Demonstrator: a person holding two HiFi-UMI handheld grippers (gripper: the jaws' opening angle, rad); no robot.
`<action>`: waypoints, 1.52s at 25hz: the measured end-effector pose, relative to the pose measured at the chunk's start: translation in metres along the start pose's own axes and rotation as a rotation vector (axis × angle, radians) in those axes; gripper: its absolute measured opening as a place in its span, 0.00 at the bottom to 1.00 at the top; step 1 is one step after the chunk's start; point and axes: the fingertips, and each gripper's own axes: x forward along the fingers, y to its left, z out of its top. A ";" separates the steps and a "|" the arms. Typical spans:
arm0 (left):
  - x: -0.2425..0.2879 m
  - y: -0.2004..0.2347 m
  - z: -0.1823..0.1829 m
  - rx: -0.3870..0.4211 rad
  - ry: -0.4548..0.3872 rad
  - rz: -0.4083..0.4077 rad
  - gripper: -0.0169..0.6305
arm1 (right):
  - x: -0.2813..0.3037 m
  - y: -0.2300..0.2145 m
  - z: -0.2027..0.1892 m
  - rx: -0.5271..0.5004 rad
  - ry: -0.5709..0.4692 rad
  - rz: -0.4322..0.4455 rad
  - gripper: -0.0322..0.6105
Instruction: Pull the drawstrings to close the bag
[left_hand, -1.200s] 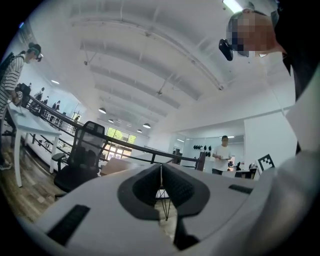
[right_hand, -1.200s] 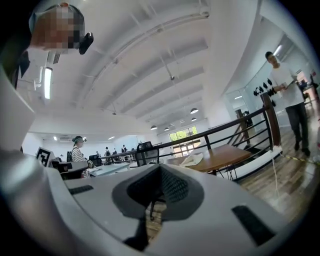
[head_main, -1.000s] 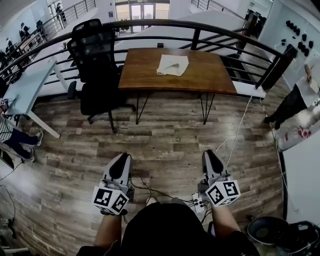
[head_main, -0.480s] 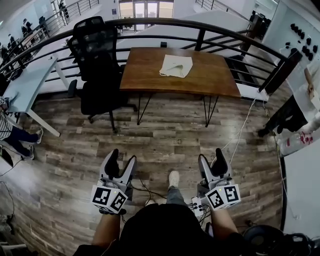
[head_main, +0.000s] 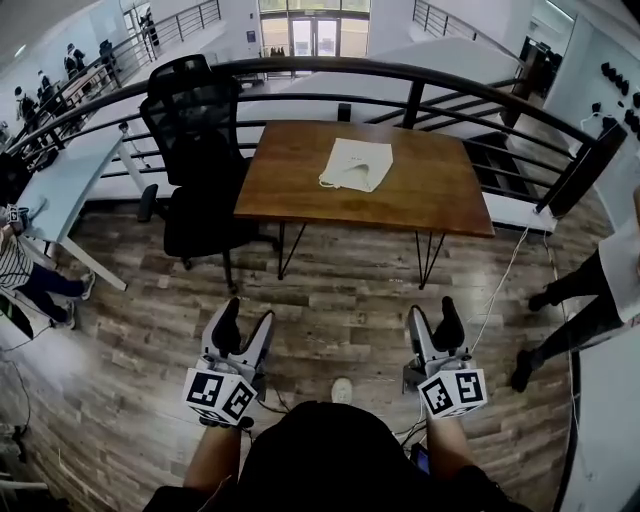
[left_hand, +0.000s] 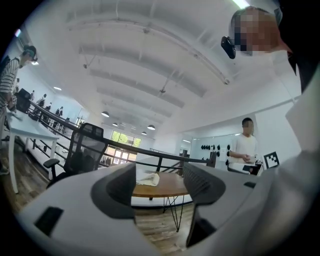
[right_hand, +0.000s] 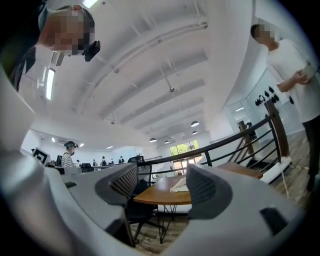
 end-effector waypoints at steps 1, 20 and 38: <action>0.012 -0.003 0.001 0.011 -0.004 0.004 0.47 | 0.007 -0.011 0.002 0.012 -0.002 0.001 0.50; 0.120 -0.026 -0.015 -0.005 0.012 0.008 0.47 | 0.053 -0.105 -0.010 0.072 0.051 -0.021 0.41; 0.251 0.069 -0.019 0.004 0.020 -0.026 0.47 | 0.217 -0.113 -0.038 -0.012 0.143 -0.029 0.37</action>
